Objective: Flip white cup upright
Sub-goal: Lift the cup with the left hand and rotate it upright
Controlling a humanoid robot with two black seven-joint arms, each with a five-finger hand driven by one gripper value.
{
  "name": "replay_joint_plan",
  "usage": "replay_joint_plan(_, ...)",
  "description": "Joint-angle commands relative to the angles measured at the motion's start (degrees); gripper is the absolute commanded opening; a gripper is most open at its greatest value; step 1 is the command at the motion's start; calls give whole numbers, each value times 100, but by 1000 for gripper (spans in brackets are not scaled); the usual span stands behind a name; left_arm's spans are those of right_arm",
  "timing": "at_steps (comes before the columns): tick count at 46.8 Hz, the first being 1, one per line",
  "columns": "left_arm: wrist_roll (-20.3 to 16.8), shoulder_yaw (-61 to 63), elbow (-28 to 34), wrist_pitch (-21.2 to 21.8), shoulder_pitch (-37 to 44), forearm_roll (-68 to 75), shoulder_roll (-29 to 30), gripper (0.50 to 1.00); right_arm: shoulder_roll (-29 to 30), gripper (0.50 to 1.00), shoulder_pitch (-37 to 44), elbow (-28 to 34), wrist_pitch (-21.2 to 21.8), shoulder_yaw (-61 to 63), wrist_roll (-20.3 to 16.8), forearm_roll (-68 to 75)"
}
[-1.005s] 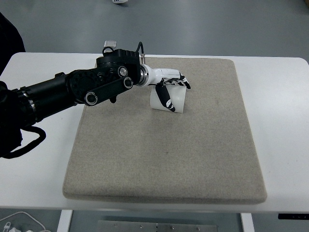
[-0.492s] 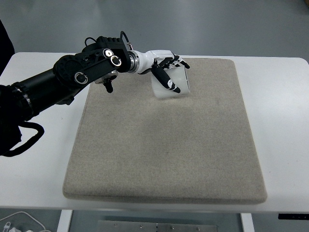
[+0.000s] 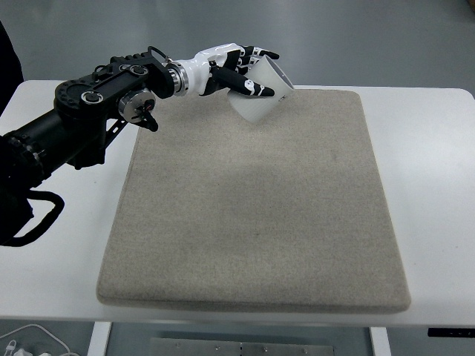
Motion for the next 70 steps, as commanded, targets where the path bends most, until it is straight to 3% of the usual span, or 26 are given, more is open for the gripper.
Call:
replay_joint_plan(1, -141, -253, -1, -162, 165, 6, 50, 527, 0, 930, -4, 0, 2, 0, 7, 0)
replay_joint_plan(22, -1116, -886, 8, -504, 991, 6, 77, 531, 0, 930, 5, 0, 2, 0, -2, 0)
replay_joint_plan(45, -3076, -860, 8, -777, 1633, 76, 86, 536, 0, 930, -4, 0, 2, 0, 7, 0)
replay_joint_plan(70, -3105, -772, 263, -654, 1958, 955, 393, 540, 0, 930, 5, 1, 2, 0, 7, 0)
